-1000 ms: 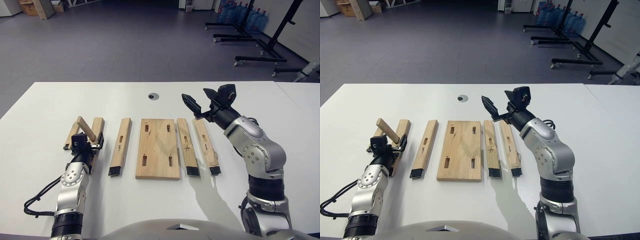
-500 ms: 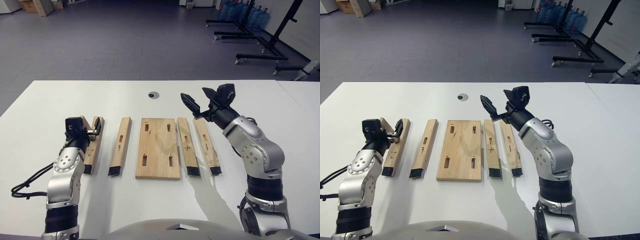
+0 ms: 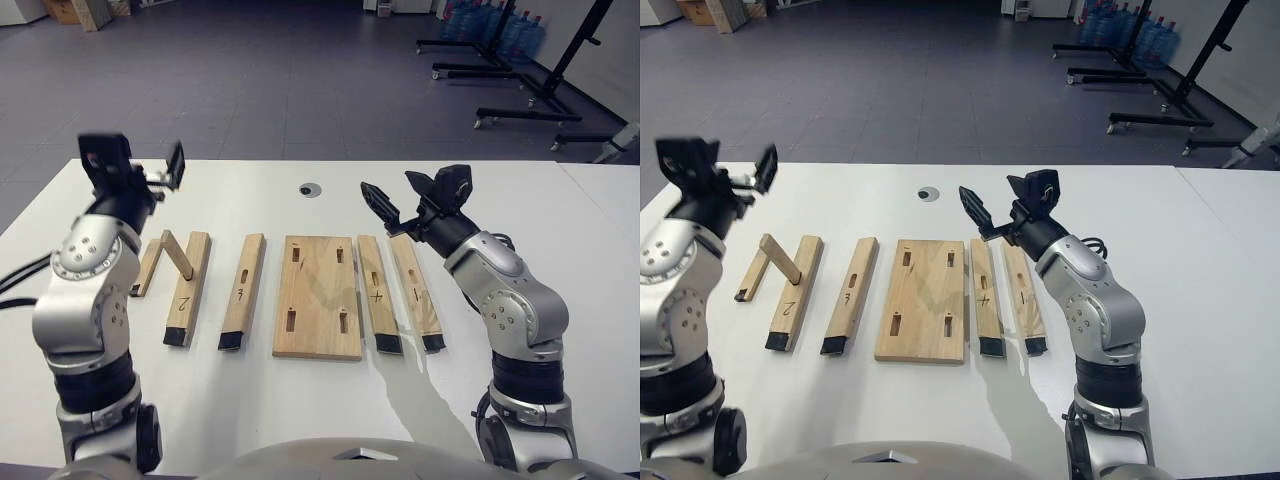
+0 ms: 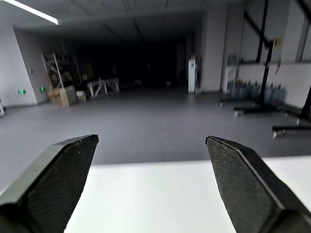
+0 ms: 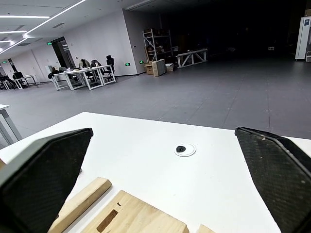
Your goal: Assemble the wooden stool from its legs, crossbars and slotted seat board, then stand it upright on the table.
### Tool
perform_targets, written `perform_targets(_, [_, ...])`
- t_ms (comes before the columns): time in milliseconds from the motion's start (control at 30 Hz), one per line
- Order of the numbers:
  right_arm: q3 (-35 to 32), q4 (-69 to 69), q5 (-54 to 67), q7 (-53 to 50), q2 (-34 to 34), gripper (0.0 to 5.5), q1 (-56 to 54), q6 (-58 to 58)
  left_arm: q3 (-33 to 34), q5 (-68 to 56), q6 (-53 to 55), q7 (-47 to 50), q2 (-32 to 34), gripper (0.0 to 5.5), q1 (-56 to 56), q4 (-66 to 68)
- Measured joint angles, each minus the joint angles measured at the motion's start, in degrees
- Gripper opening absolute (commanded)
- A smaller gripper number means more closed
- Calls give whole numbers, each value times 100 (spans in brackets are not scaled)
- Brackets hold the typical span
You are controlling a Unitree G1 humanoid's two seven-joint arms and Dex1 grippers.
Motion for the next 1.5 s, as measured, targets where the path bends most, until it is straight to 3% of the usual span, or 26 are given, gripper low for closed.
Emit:
perform_targets(100, [2, 56, -5, 5, 8, 540, 0, -75, 38, -2, 183, 90, 59, 406, -371, 3])
perform_targets(333, [9, 147, -8, 26, 8, 540, -12, -85, -17, 376, -266, 44, 5, 406, 794, 289])
perform_targets(1133, [21, 186, -6, 97, -2, 540, -145, -75, -311, 701, -1075, 212, -343, 406, 445, 982])
perform_targets(1267, [22, 194, -4, 104, -19, 540, -186, -65, -317, 861, -1674, 198, -401, 406, 585, 1696])
perform_targets(1500, [-3, 269, 5, 150, -90, 540, -337, 60, -652, 1110, -3880, -121, -585, 406, 616, 3745])
